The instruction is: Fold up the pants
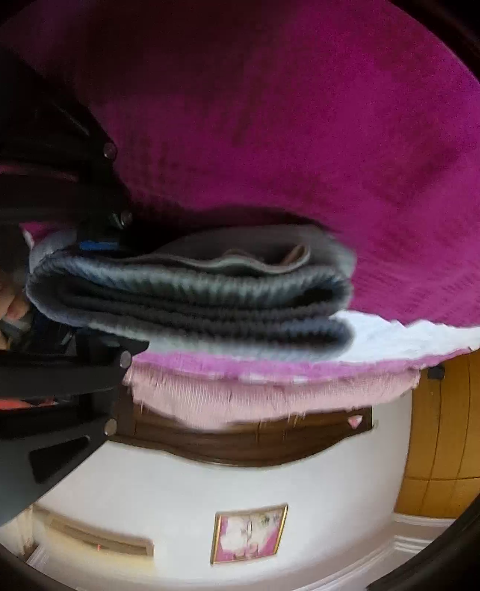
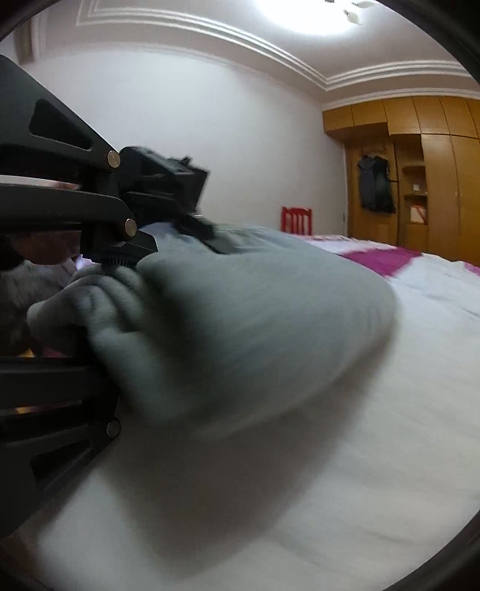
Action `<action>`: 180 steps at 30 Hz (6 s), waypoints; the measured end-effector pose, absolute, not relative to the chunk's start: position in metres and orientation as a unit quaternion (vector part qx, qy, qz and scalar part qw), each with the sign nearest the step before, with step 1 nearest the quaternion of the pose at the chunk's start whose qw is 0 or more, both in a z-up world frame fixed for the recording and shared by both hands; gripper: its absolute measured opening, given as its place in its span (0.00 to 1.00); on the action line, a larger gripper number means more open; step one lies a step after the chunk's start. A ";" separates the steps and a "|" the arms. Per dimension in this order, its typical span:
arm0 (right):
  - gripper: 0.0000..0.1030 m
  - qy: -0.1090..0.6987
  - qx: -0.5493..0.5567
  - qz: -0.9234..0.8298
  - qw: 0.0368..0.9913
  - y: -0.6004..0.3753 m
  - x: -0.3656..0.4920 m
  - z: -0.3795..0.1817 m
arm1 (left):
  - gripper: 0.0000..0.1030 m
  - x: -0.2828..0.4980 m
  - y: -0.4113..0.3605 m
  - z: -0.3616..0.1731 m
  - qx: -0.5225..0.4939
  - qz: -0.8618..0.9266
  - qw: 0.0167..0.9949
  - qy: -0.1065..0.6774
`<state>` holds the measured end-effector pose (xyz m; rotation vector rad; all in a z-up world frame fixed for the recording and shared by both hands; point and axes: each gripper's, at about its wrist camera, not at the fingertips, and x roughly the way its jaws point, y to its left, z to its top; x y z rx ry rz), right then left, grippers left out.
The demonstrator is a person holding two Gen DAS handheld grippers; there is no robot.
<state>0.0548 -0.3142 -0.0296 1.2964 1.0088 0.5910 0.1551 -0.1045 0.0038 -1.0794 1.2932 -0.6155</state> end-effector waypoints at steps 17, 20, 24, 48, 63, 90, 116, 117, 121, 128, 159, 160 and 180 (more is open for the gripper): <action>0.70 0.418 0.042 0.176 0.890 -0.169 -0.033 0.045 | 0.69 0.085 0.069 0.069 -0.359 -0.266 0.757 0.476; 0.70 0.388 0.000 0.168 0.906 -0.157 -0.035 0.047 | 0.68 0.092 0.062 0.059 -0.377 -0.223 0.745 0.503; 0.70 0.395 -0.008 0.179 0.901 -0.157 -0.032 0.039 | 0.45 0.097 0.056 0.051 -0.376 -0.213 0.728 0.532; 0.78 0.287 -0.139 0.213 0.924 -0.102 -0.031 0.044 | 0.22 0.075 0.050 0.097 -0.465 -0.107 0.696 0.536; 0.78 0.337 -0.064 0.126 0.931 -0.160 -0.014 0.031 | 0.17 0.061 0.054 0.109 -0.580 -0.125 0.620 0.513; 0.78 0.286 -0.186 0.109 0.934 -0.132 -0.013 0.025 | 0.17 0.054 0.061 0.070 -0.579 -0.120 0.599 0.540; 0.42 0.429 0.102 0.206 0.873 -0.233 -0.038 0.041 | 0.24 0.042 0.109 0.027 -0.518 -0.101 0.663 0.531; 0.42 0.411 0.118 0.228 0.875 -0.237 -0.045 0.051 | 0.29 0.039 0.115 0.033 -0.508 -0.103 0.678 0.522; 0.44 0.359 0.102 0.289 0.881 -0.228 -0.028 0.080 | 0.57 0.050 0.117 0.052 -0.504 -0.186 0.688 0.488; 0.52 0.420 0.045 0.275 0.864 -0.195 0.092 0.059 | 0.16 0.117 0.057 0.063 -0.344 -0.223 0.740 0.533; 0.57 0.377 -0.038 0.264 0.887 -0.150 0.075 0.074 | 0.09 0.019 0.056 0.046 -0.334 -0.221 0.745 0.534; 0.57 0.372 -0.043 0.281 0.884 -0.138 0.077 0.077 | 0.09 0.019 0.058 0.045 -0.339 -0.228 0.742 0.532; 0.57 0.359 0.013 0.314 0.879 -0.137 0.075 0.074 | 0.26 0.031 0.019 0.099 -0.142 -0.164 0.857 0.467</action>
